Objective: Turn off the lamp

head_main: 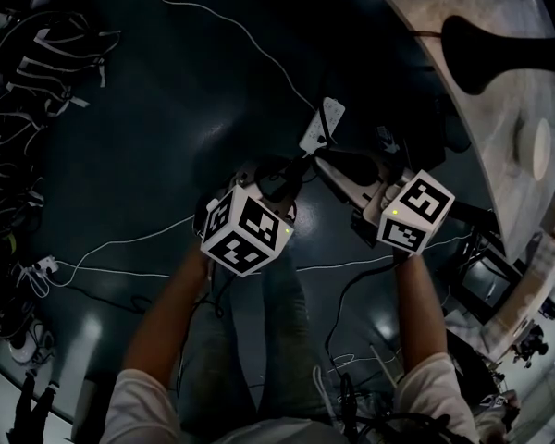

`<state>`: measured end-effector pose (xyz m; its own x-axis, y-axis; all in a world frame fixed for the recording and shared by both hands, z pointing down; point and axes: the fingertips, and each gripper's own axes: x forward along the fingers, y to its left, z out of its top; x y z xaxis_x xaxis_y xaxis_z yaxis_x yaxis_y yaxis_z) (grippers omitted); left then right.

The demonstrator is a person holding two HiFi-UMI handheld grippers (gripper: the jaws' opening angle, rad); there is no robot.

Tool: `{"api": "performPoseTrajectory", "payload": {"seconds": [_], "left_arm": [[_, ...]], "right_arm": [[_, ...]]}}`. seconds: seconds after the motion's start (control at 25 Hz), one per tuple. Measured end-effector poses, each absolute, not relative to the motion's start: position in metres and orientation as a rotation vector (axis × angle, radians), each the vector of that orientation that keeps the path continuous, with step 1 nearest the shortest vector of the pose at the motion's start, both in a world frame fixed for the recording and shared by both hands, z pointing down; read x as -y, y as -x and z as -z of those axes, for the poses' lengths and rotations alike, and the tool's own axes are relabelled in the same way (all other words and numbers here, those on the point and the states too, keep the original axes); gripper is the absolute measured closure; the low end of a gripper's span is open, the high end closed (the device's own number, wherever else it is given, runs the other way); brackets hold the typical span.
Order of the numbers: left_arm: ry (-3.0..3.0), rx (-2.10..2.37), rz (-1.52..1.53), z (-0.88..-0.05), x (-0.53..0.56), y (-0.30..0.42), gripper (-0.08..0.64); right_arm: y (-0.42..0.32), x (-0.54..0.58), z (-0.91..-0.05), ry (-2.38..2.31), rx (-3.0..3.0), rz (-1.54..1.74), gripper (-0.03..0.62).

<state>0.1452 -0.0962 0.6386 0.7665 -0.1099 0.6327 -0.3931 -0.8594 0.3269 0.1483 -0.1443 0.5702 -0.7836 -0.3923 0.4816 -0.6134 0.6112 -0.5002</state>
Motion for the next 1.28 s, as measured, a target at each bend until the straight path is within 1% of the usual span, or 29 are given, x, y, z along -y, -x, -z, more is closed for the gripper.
{"api": "performPoseTrajectory", "payload": {"seconds": [0.56,1.12,1.28], "left_arm": [[-2.556,0.300,-0.887,-0.637,0.091,-0.151,0.451],[-2.444,0.238,-0.867,-0.648,0.082,-0.148,0.471],[-2.467,0.271,-0.946,-0.649,0.080,-0.146,0.474]], "right_arm": [[-0.149,0.138,-0.570,-0.747,2.531,-0.961,0.578],[-0.144,0.130,-0.584,-0.684,2.489,-0.937,0.580],[-0.141,0.123,-0.582,-0.652,2.484,-0.880,0.580]]}}
